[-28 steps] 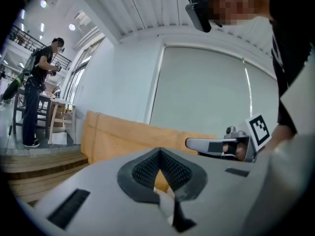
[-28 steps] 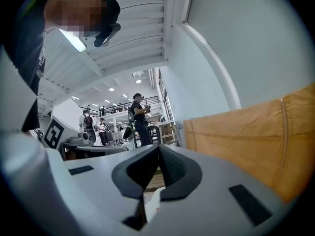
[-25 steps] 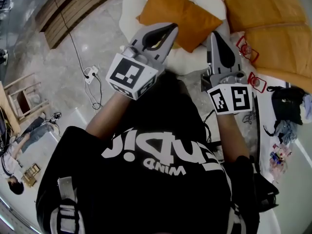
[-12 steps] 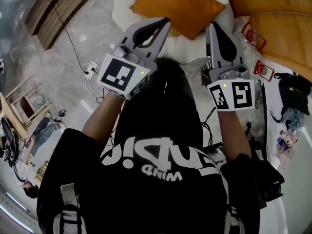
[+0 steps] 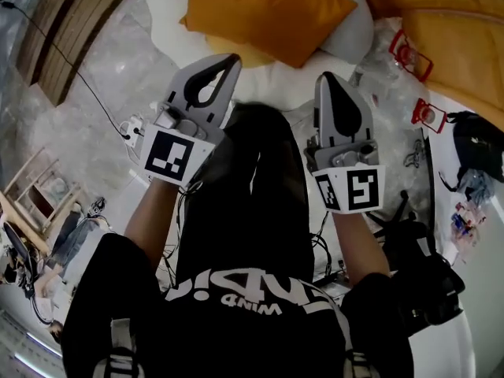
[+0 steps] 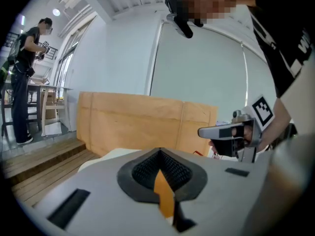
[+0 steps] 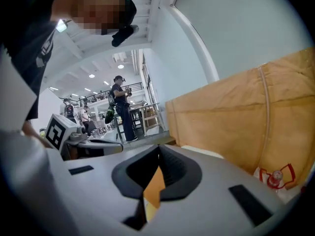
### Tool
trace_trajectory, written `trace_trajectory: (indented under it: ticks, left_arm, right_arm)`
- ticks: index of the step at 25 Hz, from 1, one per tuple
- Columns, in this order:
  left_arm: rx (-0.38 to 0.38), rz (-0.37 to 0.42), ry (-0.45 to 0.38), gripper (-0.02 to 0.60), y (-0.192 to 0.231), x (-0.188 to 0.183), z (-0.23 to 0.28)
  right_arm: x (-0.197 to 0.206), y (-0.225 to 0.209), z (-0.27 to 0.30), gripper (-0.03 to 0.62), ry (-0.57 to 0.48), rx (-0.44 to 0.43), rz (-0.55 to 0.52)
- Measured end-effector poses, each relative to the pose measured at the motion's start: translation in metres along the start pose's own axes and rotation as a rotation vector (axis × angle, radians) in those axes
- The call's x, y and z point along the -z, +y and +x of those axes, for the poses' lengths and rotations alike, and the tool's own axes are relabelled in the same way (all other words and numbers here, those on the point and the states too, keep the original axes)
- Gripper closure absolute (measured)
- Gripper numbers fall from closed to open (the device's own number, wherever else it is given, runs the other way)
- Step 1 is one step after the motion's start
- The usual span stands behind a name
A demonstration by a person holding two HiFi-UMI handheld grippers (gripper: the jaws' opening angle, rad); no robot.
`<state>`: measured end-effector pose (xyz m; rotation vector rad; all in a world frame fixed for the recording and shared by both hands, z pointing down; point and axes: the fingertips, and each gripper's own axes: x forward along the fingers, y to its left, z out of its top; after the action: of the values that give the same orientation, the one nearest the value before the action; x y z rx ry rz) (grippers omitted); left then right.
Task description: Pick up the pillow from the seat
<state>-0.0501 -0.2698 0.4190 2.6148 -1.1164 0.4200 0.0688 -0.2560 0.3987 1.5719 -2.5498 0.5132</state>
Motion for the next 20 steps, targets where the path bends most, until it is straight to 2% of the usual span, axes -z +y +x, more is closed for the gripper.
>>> trace_trajectory:
  ticks: [3,6,8,10,12,15,16,20]
  left_arm:
    - [-0.012,-0.036,0.04,0.574,0.004,0.039,0.004]
    - [0.008,-0.082,0.089,0.574,0.002,0.069,0.006]
    - [0.034,-0.08,0.112,0.574,0.003,0.079,0.012]
    - [0.022,-0.066,0.139,0.574,0.015,0.085,0.021]
    - [-0.011,-0.052,0.133,0.574,0.038,0.086,0.033]
    - [-0.065,0.016,0.042,0.574,0.084,0.082,0.057]
    - [-0.083,0.026,0.038,0.574,0.101,0.084,0.066]
    - [-0.149,-0.016,0.112,0.574,0.161,0.118,0.106]
  right_arm:
    - [0.04,0.01,0.0,0.572,0.048,-0.005,0.006]
    - [0.065,0.016,0.005,0.572,0.089,-0.024,0.009]
    - [0.073,0.01,0.012,0.572,0.088,-0.024,0.012]
    - [0.077,0.001,0.023,0.572,0.074,-0.027,0.014]
    - [0.08,-0.011,0.038,0.572,0.064,-0.027,0.012]
    - [0.089,-0.038,0.064,0.572,0.071,-0.008,-0.008]
    - [0.094,-0.049,0.074,0.572,0.08,0.006,-0.013]
    - [0.129,-0.094,0.11,0.572,0.132,0.056,-0.023]
